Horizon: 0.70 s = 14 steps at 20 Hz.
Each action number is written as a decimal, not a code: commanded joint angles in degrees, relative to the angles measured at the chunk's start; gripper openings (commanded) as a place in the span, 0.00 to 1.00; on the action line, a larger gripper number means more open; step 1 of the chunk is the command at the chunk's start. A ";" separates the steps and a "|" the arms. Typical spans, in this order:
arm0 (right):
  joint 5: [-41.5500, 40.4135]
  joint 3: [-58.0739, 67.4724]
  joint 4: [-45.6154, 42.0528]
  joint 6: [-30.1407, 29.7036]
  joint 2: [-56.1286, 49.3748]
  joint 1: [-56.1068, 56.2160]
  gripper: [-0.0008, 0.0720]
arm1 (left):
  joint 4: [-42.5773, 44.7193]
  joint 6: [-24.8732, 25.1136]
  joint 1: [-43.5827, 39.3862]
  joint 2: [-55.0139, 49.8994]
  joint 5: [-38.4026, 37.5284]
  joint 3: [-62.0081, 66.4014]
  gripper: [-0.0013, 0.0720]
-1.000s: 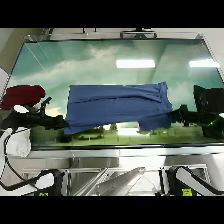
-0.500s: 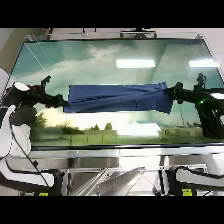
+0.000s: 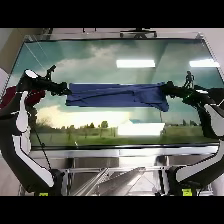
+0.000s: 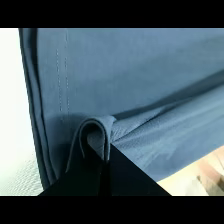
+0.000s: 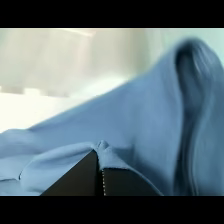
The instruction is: Fold the shirts.
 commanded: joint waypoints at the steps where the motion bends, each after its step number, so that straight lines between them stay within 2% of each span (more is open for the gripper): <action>1: -0.44 2.45 6.58 -12.83 -1.79 0.13 0.08 | -0.02 -0.42 -0.52 -4.39 -3.74 6.75 0.04; 3: -0.90 4.66 6.54 -12.92 -1.81 0.11 0.42 | 0.02 -0.44 -0.52 -4.83 -5.01 8.39 0.05; 6: -0.76 6.56 4.94 -12.83 -1.81 -0.11 0.44 | 0.02 -0.46 -0.37 -4.83 -6.58 9.64 0.05; 7: -0.11 7.17 3.63 -12.33 -1.79 -0.46 0.49 | 0.00 -0.44 -0.37 -4.83 -7.26 10.32 0.05; 8: 0.72 7.91 0.55 -9.70 -1.79 -0.79 0.70 | 0.00 -0.44 -0.37 -4.83 -8.44 11.23 0.05; 9: 1.11 8.61 -4.39 -5.51 -1.79 -1.01 0.82 | 0.02 -0.44 -0.37 -4.83 -9.51 12.35 0.05; 10: 2.12 9.57 -11.37 0.63 -1.79 -1.33 0.85 | 0.04 -0.44 -0.35 -4.83 -10.49 13.42 0.13; 12: 5.14 11.21 -23.26 9.55 -1.81 -1.75 0.85 | 0.07 -0.74 -0.37 -4.83 -11.21 14.64 1.00; 14: 8.96 12.22 -28.59 12.72 -1.81 -1.97 0.85 | 0.59 -1.81 -0.37 -4.83 -10.73 15.54 1.00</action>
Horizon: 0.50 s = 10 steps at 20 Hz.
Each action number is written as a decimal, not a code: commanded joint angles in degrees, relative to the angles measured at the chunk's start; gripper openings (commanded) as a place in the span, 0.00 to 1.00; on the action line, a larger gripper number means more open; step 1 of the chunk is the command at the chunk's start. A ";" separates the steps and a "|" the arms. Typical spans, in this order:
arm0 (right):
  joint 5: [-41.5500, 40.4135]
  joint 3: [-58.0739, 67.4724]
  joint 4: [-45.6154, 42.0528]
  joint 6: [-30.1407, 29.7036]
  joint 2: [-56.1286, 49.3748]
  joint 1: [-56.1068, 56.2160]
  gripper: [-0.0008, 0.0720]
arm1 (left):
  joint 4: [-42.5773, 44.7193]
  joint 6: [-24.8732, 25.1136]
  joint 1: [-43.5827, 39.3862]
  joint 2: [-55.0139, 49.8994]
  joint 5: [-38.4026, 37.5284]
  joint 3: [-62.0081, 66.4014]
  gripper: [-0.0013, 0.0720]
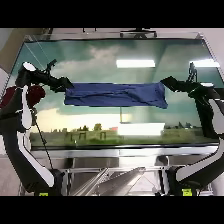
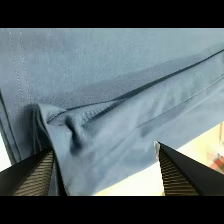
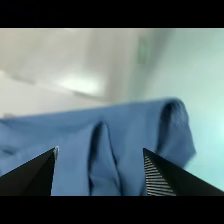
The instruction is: Fold the shirts.
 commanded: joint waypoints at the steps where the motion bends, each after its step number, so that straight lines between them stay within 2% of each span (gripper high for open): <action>1: 5.68 2.08 -14.05 9.77 -0.04 -0.44 0.85 | 0.42 -0.87 0.33 -0.02 -0.13 1.84 1.00; 3: 6.14 2.32 -15.37 10.84 -0.17 -0.44 0.85 | 0.44 -1.05 1.57 -0.04 1.44 1.79 1.00; 5: 7.10 2.34 -15.32 11.26 -0.70 -0.42 0.85 | 0.39 -3.23 3.34 -0.02 2.32 1.77 1.00; 8: 9.05 2.49 -15.13 11.26 -2.54 -0.37 0.85 | -0.13 -5.99 6.29 -0.02 1.51 1.77 0.98; 10: 10.01 2.51 -15.10 11.26 -3.63 -0.04 0.85 | -2.10 -5.97 7.06 -0.02 -0.63 1.77 0.98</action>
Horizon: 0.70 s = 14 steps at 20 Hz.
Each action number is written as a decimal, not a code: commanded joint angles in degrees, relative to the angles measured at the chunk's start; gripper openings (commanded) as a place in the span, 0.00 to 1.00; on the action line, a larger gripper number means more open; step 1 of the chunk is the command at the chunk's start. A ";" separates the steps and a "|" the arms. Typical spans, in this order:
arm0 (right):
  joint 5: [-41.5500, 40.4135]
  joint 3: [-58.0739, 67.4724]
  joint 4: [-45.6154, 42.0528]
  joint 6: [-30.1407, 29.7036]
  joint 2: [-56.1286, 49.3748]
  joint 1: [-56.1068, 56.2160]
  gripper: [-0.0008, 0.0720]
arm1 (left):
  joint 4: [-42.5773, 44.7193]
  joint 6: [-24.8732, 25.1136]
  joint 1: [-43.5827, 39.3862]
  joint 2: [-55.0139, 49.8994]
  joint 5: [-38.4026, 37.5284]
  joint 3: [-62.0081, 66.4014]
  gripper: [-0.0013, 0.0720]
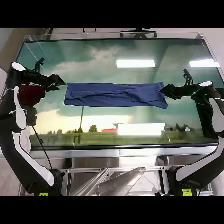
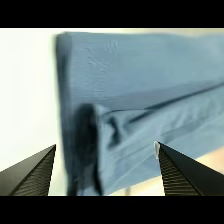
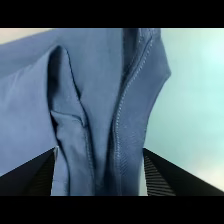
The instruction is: Fold the shirts.
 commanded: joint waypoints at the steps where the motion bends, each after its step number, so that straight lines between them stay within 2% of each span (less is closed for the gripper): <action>1: 2.08 0.17 -1.11 0.83 -1.73 0.70 0.85 | -3.58 -1.46 1.55 0.00 -2.54 0.09 0.98; 2: 2.03 0.20 -1.07 0.83 -2.12 1.27 0.84 | -5.53 -1.44 1.16 0.00 -2.64 0.09 0.84; 3: 1.77 0.24 -0.83 0.83 -2.54 1.68 0.84 | -7.39 -1.16 0.46 0.00 -2.60 0.09 0.47; 4: 1.40 0.24 0.50 0.81 -3.06 2.16 0.84 | -8.79 0.28 -0.31 0.00 -2.54 0.09 0.15; 5: 0.94 0.28 2.45 0.81 -3.63 2.69 0.83 | -9.73 1.11 -1.42 0.00 -2.16 0.09 0.02; 6: 0.50 0.35 4.07 0.79 -4.11 3.02 0.72 | -10.14 1.16 -2.75 -0.02 -1.38 0.09 0.02; 7: 0.52 0.74 5.64 0.55 -4.46 3.30 0.50 | -10.14 1.16 -4.48 -0.02 -0.31 0.09 0.02; 8: 0.52 1.20 6.58 0.39 -4.63 3.63 0.39 | -10.16 1.20 -6.27 -0.02 0.52 0.09 0.02; 9: 0.59 1.84 6.75 0.42 -4.61 3.89 0.16 | -10.16 1.75 -8.24 -0.02 1.44 0.09 0.02; 10: 1.11 2.71 6.69 0.44 -4.61 4.11 0.04 | -10.14 2.78 -10.43 -0.02 2.16 0.09 0.02; 14: 5.90 7.82 6.88 3.91 -3.43 5.03 0.03 | -10.12 3.32 -19.30 -0.17 9.20 0.07 0.02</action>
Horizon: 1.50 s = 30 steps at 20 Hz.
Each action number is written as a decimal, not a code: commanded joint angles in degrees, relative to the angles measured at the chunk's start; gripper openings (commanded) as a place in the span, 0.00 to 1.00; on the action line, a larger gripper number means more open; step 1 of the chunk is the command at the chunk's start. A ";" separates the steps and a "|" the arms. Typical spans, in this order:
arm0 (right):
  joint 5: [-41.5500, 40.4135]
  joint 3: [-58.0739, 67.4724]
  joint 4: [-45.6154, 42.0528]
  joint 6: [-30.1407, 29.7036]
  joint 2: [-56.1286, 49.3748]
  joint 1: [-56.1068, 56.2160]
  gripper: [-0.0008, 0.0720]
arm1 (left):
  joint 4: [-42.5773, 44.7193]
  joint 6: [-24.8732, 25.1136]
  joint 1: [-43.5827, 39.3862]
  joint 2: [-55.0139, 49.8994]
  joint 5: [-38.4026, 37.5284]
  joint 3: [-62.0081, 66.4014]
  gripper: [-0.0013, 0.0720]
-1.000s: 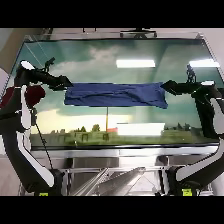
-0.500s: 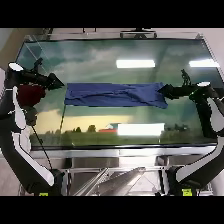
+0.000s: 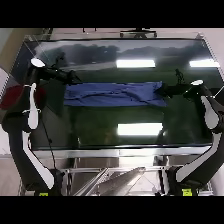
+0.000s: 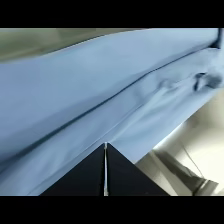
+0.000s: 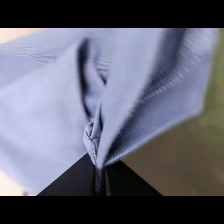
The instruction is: Fold the shirts.
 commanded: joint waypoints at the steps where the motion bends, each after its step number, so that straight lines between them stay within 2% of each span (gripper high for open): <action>1: 4.79 4.70 2.03 3.39 1.97 0.92 0.03 | -0.42 0.79 -8.28 -0.55 8.11 0.02 0.02; 8: 9.79 10.58 7.82 10.60 13.86 6.27 0.03 | -0.44 0.00 -24.06 -9.60 19.02 0.04 0.02; 10: 9.73 10.62 9.60 11.39 16.74 8.79 0.03 | -1.55 -1.64 -25.75 -11.04 19.76 0.04 0.02; 13: 7.74 10.62 12.26 11.67 18.10 12.68 0.03 | -5.25 -1.55 -26.67 -11.08 20.11 0.07 0.02; 15: 4.92 10.62 12.46 12.63 17.86 15.91 0.03 | -5.53 -1.60 -25.05 -8.37 17.14 0.07 0.02; 19: -8.52 10.62 12.48 12.59 17.33 25.59 0.03 | -4.83 0.35 -13.81 4.09 1.07 0.04 0.02; 21: -19.06 10.62 12.98 12.59 15.06 32.15 0.03 | -5.18 -0.15 -5.84 10.47 -3.43 0.04 0.02; 23: -29.99 10.62 17.05 12.35 10.80 39.82 0.03 | -6.78 -0.59 1.20 15.02 -7.41 0.02 0.02; 26: -48.57 11.10 30.60 2.10 1.64 51.89 0.04 | -6.95 -0.55 7.67 18.80 -9.57 0.00 0.02; 27: -54.36 12.13 36.33 -2.45 -1.73 55.52 0.08 | -6.91 -0.52 8.76 19.26 -10.49 0.00 0.02; 28: -57.27 14.16 41.62 -7.34 -5.18 58.64 0.41 | -6.91 -0.52 9.53 19.50 -11.65 0.00 0.02; 29: -56.63 16.68 44.72 -10.73 -7.98 60.70 0.77 | -6.91 -0.50 10.01 19.50 -12.85 0.00 0.02; 30: -54.31 19.58 46.12 -13.40 -10.03 61.99 0.92 | -6.84 0.09 10.43 19.47 -13.97 -0.07 0.02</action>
